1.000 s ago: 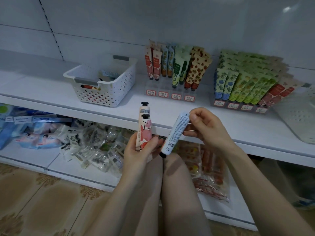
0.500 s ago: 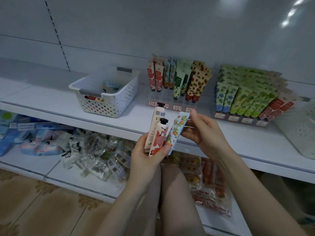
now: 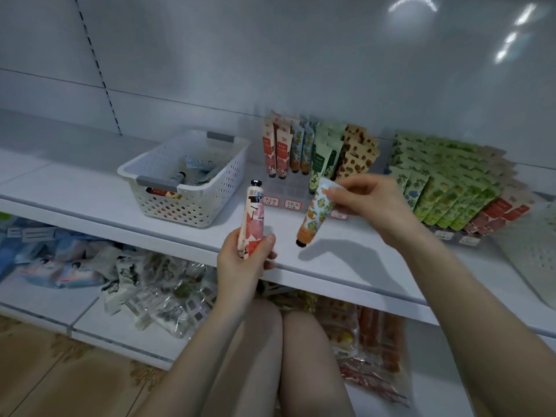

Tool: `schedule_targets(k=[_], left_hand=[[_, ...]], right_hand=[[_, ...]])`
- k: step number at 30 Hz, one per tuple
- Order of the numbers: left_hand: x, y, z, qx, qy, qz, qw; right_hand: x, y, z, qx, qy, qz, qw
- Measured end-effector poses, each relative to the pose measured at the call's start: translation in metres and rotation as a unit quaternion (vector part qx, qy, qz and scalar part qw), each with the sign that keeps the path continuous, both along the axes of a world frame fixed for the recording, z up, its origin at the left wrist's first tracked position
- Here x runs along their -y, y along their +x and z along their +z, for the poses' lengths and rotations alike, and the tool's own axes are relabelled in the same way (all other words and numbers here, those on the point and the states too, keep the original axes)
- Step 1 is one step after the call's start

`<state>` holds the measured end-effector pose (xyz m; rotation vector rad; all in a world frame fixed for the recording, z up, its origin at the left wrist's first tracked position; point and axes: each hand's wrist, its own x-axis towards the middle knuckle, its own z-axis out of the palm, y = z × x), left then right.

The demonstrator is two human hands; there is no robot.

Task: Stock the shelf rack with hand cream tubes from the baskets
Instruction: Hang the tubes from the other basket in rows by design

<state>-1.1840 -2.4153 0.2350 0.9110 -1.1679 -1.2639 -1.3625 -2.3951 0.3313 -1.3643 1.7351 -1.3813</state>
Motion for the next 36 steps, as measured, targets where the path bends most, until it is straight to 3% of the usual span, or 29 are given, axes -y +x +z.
schedule_targets(k=[7,13,29,36], left_hand=[[0.036,-0.001,0.008,0.005,-0.017,0.000,1.000],[0.054,-0.004,0.014,0.012,-0.017,-0.005,1.000],[0.080,-0.008,0.002,0.014,-0.010,-0.007,1.000],[0.084,-0.011,-0.002,0.016,-0.003,-0.008,1.000]], right_hand=[[0.064,-0.020,0.051,-0.187,-0.024,-0.047,0.981],[0.120,-0.013,0.066,-0.372,-0.013,-0.094,0.923],[0.173,-0.008,0.011,-0.523,0.035,-0.130,0.842],[0.178,-0.010,0.010,-0.533,0.046,-0.129,0.835]])
